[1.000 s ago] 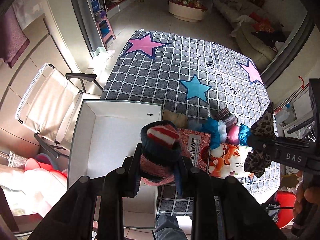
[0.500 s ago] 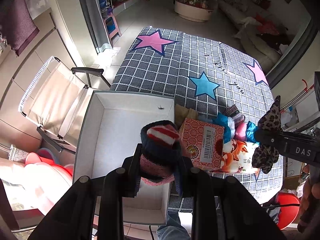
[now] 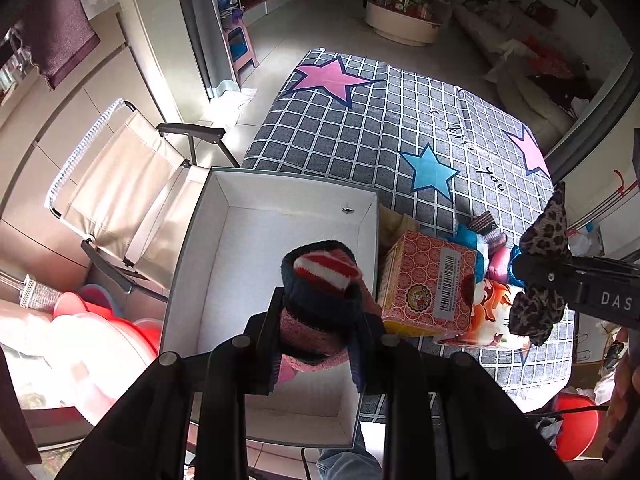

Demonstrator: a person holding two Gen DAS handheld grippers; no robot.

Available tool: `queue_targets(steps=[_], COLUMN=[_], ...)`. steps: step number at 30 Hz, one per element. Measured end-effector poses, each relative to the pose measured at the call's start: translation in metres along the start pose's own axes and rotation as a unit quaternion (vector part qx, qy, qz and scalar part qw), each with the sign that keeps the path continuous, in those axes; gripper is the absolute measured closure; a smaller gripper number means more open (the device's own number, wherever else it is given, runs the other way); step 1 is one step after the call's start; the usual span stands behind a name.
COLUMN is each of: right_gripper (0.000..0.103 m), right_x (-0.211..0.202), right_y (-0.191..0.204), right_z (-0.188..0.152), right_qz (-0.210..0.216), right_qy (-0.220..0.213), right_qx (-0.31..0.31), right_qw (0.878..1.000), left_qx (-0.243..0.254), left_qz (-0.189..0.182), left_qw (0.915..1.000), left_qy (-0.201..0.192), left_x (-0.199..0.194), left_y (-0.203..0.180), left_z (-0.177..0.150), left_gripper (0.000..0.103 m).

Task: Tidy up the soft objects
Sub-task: 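Carry the knit hat and leopard scrunchie in both grippers over the white box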

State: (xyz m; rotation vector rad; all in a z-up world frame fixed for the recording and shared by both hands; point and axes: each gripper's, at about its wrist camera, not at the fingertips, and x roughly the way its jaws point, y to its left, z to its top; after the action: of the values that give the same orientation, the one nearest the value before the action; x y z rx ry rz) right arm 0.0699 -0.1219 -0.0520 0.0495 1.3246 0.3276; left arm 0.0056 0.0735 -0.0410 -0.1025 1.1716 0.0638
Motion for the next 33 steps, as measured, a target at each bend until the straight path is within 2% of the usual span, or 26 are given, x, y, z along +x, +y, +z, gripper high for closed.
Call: queue_targets(steps=[16, 33], right_gripper=[0.059, 0.059], right_x=[0.035, 0.06], right_y=[0.074, 0.124], right_z=[0.017, 0.029], right_qz=[0.022, 0.033], right_qy=[0.034, 0.056], right_qx=[-0.099, -0.152], right_qw=[0.994, 0.986], left_qx=[-0.033, -0.071], left_qz=[0.029, 0.049], left_qw=[0.9983, 0.9932], left_qy=[0.038, 0.078], left_x=[0.025, 0.052], left_y=[0.026, 0.049], left_z=[-0.019, -0.035], left_gripper=[0.073, 0.073])
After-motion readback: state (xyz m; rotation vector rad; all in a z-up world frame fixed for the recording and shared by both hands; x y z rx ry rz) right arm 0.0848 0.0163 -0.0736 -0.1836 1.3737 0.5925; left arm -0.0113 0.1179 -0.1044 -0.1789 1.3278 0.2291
